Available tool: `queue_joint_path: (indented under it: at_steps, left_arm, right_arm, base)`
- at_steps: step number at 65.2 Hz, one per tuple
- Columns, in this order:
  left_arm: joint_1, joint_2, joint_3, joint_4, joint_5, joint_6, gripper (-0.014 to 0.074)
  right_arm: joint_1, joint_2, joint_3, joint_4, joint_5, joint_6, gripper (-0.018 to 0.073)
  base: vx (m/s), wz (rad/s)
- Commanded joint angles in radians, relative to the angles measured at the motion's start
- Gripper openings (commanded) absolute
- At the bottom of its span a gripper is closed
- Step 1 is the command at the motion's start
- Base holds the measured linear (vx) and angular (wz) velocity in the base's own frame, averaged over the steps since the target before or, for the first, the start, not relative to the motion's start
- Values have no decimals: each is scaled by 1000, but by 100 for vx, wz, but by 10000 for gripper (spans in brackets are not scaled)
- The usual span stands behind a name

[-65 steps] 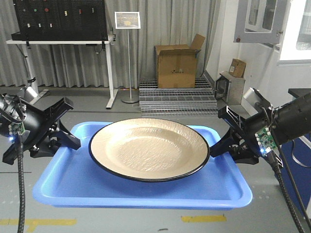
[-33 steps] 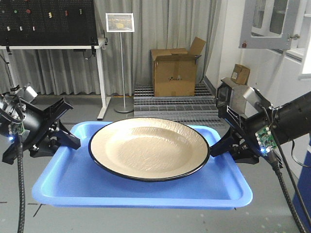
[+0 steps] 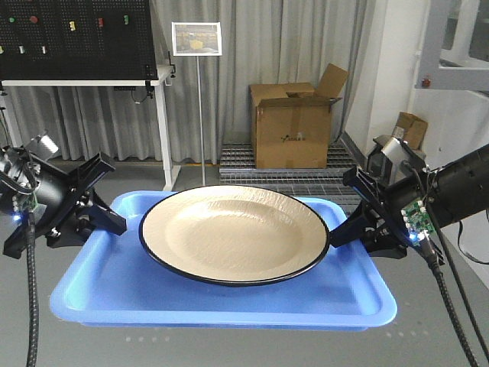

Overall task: Place disk in tray to left cabinet
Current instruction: 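Hold the tray level with both grippers while driving across the room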

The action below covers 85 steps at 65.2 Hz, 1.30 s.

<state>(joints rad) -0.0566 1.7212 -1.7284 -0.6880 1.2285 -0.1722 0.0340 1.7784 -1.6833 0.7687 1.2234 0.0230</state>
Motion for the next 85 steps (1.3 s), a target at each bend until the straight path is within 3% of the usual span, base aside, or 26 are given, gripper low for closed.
queue_joint_path:
  at_steps: [1,85]
  left_arm:
    - [-31,-54,-38,-210,1,-22,-3]
    - [-31,-54,-38,-210,1,-22,-3]
  right_arm:
    - [26,-56,-39,226,22,-3,-6]
    - [26,-56,-39,226,22,-3,-6]
  base:
    - [63,6]
    - [60,1]
